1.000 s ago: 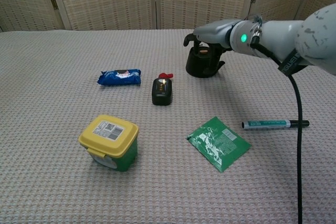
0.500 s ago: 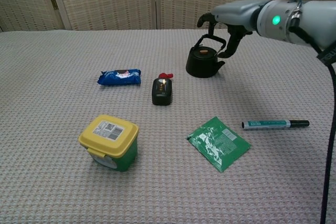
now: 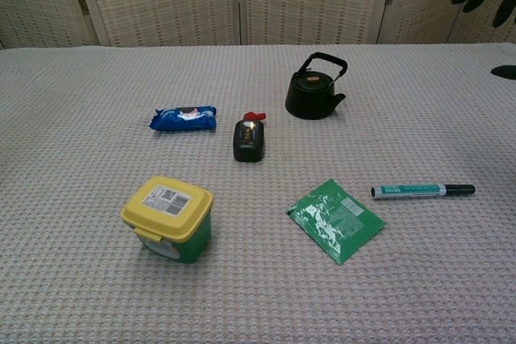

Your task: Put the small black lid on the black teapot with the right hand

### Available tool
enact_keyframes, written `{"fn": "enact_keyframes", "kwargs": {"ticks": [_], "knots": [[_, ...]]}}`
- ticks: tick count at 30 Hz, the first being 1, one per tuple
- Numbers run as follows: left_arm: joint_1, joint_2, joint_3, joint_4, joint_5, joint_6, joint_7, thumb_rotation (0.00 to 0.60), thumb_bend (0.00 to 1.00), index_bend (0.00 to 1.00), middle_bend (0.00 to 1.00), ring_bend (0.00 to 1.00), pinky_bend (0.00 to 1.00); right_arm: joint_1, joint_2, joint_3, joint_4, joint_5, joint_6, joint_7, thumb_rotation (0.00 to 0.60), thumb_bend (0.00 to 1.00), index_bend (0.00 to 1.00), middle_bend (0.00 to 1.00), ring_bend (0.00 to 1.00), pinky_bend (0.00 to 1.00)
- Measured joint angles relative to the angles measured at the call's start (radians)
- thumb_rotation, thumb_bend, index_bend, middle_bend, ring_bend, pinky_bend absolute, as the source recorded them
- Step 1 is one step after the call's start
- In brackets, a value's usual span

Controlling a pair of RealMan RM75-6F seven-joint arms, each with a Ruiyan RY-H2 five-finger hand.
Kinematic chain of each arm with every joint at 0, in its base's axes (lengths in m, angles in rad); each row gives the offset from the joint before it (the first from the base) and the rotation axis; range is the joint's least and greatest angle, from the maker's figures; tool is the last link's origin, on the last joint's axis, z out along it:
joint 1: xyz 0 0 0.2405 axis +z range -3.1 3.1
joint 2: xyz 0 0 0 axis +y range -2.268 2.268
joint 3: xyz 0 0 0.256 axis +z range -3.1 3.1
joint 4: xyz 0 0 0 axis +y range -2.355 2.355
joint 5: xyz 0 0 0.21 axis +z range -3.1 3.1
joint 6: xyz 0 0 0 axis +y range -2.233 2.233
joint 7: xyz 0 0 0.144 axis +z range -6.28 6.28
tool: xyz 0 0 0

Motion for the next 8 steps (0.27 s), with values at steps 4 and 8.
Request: {"fn": "enact_keyframes", "kwargs": {"ticks": [4, 8], "knots": [[-0.004, -0.005, 0.0, -0.006, 0.003, 0.001, 0.01, 0.6, 0.33, 0.2, 0.11, 0.16, 0.06, -0.138, 0.005, -0.042, 0.011, -0.076, 0.135, 0.067, 0.6, 0.33, 0.1, 0.15, 0.22, 0.21], [-0.004, -0.009, 0.001, -0.007, 0.008, 0.006, 0.018, 0.6, 0.33, 0.2, 0.11, 0.16, 0.06, -0.246, 0.015, -0.072, 0.017, -0.127, 0.205, 0.135, 0.6, 0.33, 0.1, 0.15, 0.22, 0.21]]}}
